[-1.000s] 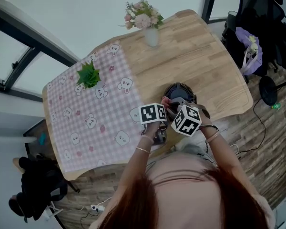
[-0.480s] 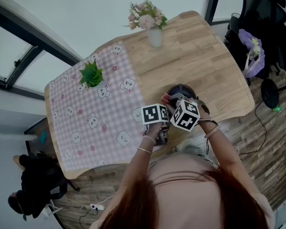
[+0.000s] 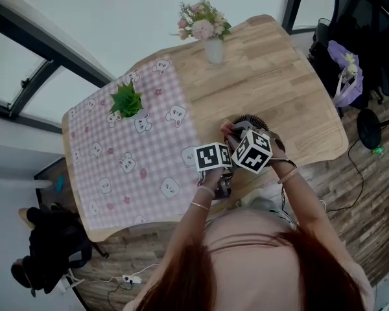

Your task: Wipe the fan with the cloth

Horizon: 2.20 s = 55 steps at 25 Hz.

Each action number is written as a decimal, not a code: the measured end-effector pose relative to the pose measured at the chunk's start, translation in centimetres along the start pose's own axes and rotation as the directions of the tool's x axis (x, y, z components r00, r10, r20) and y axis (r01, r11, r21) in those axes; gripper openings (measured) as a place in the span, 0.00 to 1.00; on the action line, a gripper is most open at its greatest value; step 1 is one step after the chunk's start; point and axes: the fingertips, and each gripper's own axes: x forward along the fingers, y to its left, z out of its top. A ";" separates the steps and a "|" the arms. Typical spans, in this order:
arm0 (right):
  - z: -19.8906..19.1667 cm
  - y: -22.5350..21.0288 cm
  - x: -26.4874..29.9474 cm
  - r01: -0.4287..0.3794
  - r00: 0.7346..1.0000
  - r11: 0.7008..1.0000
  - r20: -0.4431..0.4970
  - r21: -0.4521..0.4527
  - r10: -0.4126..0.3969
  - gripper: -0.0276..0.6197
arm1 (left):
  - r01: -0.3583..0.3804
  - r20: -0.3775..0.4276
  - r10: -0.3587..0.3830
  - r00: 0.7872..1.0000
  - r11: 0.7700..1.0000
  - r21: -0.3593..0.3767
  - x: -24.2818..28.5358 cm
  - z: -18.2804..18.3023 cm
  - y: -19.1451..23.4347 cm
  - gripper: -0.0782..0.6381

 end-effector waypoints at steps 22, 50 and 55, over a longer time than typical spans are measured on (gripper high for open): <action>-1.1 -4.5 -0.2 0.100 0.995 0.988 0.002 0.122 -0.101 0.08 | -0.015 0.042 0.019 0.999 0.996 -0.090 0.1 0.2 0.0 0.23; -4.4 -7.9 -2.0 0.197 0.980 0.951 -0.017 0.238 -0.198 0.08 | -0.020 0.045 0.026 0.999 0.993 -0.115 0.2 0.1 -0.1 0.23; -5.2 -8.1 -2.6 0.215 0.976 0.945 -0.025 0.246 -0.215 0.08 | -0.025 0.052 0.031 0.998 0.993 -0.116 0.1 0.1 -0.1 0.23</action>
